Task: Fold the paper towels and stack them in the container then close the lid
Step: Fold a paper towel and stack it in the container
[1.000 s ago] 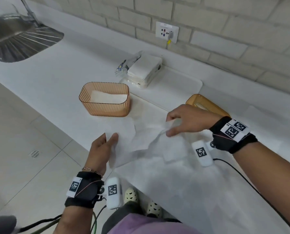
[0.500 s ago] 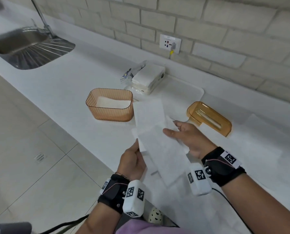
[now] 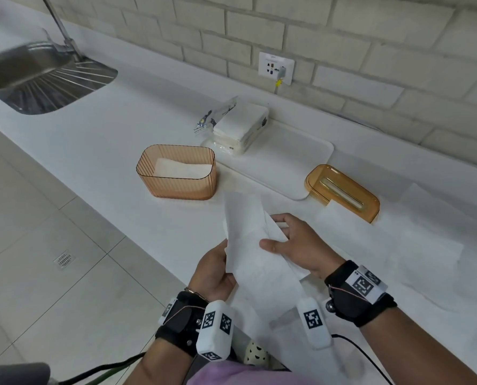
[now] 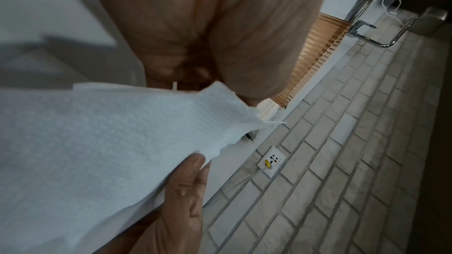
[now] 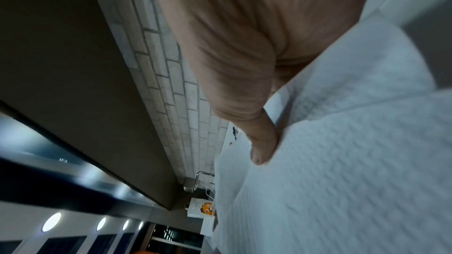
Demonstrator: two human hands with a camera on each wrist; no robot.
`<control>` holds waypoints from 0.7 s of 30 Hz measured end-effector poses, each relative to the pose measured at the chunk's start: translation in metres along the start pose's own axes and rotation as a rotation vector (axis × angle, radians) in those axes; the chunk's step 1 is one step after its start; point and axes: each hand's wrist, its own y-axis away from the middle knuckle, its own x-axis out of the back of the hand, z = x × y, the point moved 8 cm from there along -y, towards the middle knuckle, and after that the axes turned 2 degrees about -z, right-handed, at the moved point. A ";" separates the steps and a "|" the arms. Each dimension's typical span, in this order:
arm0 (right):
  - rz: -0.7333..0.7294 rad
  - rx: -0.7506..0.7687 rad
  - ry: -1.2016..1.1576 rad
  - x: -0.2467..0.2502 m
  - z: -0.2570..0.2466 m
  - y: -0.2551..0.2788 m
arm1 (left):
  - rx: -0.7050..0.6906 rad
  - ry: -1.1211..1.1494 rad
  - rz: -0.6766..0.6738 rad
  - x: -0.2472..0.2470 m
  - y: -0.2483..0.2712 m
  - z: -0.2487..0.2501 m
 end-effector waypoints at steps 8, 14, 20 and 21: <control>0.115 0.042 0.154 -0.010 -0.016 0.003 | 0.013 -0.080 0.059 0.011 -0.009 0.009; 0.344 0.092 0.189 -0.009 -0.023 0.001 | 0.026 -0.011 0.061 0.015 -0.019 0.016; 0.475 0.242 0.591 -0.026 -0.043 -0.003 | 0.007 -0.040 0.066 0.023 -0.025 0.033; 0.462 0.208 0.599 -0.027 -0.043 -0.007 | 0.008 -0.051 0.082 0.025 -0.025 0.037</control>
